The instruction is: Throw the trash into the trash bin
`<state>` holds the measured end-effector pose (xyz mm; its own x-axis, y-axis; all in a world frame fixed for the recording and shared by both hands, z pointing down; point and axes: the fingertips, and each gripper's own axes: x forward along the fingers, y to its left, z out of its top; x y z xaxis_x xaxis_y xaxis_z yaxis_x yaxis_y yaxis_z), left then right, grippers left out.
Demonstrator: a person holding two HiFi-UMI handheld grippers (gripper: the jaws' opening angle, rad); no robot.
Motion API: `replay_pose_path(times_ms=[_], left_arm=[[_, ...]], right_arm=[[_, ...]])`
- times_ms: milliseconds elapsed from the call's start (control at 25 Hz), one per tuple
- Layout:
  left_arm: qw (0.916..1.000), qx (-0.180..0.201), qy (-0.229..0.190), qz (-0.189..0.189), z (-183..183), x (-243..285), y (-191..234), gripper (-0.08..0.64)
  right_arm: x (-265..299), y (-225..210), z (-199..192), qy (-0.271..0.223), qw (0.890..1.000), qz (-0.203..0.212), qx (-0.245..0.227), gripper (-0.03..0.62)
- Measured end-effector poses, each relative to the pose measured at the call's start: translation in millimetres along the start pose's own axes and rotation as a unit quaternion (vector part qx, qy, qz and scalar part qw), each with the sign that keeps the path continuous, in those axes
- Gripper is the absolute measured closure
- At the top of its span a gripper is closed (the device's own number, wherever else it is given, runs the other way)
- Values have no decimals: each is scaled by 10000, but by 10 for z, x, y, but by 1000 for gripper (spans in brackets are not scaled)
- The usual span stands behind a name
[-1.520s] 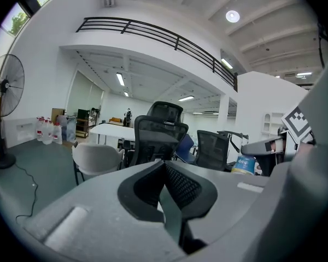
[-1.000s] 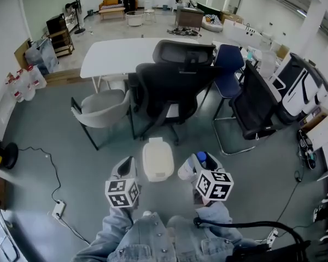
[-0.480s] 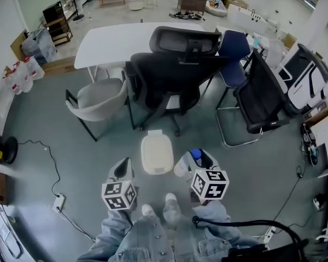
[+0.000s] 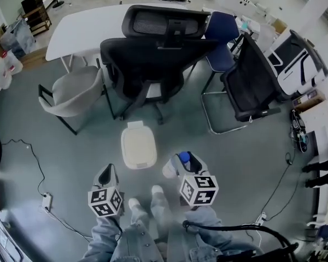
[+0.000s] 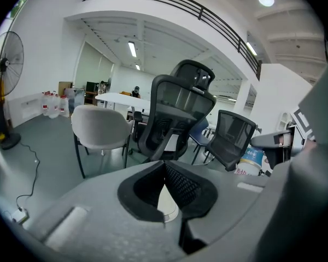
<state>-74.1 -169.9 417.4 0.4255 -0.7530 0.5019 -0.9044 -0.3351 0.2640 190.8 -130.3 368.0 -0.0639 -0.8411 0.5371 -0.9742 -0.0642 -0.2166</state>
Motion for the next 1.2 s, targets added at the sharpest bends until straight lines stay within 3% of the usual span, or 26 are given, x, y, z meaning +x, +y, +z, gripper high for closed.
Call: replay_pose_path(times_ms=[240, 520, 720, 880, 1200], left_arm=[[9996, 17, 279, -12, -436, 475, 74, 551], [9952, -231, 942, 108, -1632, 864, 309, 551], [9933, -252, 1131, 15, -2243, 1193, 359, 551], [9922, -251, 1225, -25, -2499, 1347, 385, 551], [9896, -74, 1422, -226, -2711, 1638, 340, 551]], right_arm=[[411, -314, -424, 262, 9995, -154, 75, 391], [902, -420, -1538, 902, 9959, -51, 65, 391], [1212, -501, -2163, 1159, 9931, -35, 165, 391], [1357, -512, -2406, 1278, 9917, 29, 95, 391], [1635, -676, -2515, 1374, 9904, -28, -128, 391]])
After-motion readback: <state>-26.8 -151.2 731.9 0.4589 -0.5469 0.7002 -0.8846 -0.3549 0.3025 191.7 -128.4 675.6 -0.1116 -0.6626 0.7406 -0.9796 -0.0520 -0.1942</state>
